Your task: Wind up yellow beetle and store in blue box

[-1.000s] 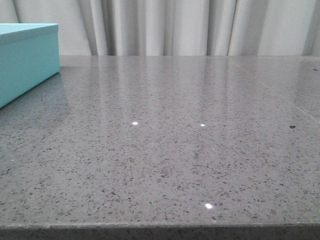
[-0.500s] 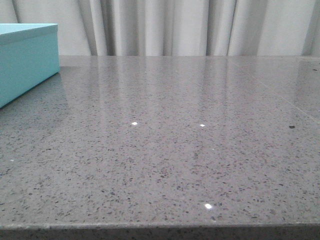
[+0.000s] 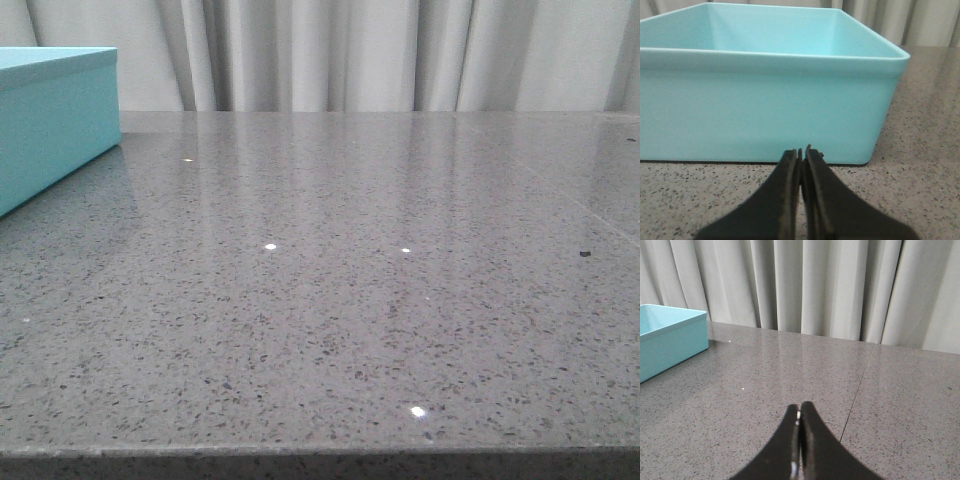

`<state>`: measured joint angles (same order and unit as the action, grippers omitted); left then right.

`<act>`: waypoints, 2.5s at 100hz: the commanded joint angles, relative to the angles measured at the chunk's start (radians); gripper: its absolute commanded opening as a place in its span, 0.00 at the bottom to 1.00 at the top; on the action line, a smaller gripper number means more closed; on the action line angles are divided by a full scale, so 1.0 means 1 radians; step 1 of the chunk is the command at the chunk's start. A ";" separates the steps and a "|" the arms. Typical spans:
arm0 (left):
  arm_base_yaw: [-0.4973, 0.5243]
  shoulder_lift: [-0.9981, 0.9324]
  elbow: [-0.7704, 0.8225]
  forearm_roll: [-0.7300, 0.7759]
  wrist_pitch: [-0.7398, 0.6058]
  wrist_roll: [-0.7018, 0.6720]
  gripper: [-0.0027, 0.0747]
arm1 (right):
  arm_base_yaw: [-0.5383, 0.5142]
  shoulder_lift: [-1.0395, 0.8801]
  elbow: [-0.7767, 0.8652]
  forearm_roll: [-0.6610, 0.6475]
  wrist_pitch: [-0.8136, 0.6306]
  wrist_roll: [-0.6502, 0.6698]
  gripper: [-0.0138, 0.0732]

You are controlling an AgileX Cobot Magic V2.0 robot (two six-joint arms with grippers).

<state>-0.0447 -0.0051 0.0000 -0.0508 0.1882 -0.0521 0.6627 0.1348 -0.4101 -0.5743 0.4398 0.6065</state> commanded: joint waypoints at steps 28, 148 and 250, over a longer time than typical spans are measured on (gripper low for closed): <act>-0.007 -0.032 0.021 -0.009 -0.074 -0.008 0.01 | -0.002 0.012 -0.026 -0.032 -0.062 -0.003 0.08; -0.007 -0.032 0.021 -0.009 -0.074 -0.008 0.01 | -0.491 0.006 0.315 0.420 -0.619 -0.370 0.08; -0.007 -0.032 0.021 -0.009 -0.074 -0.008 0.01 | -0.695 -0.168 0.424 0.427 -0.440 -0.336 0.08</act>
<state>-0.0447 -0.0051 0.0000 -0.0508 0.1919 -0.0521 -0.0290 -0.0103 0.0294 -0.1481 0.0701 0.2677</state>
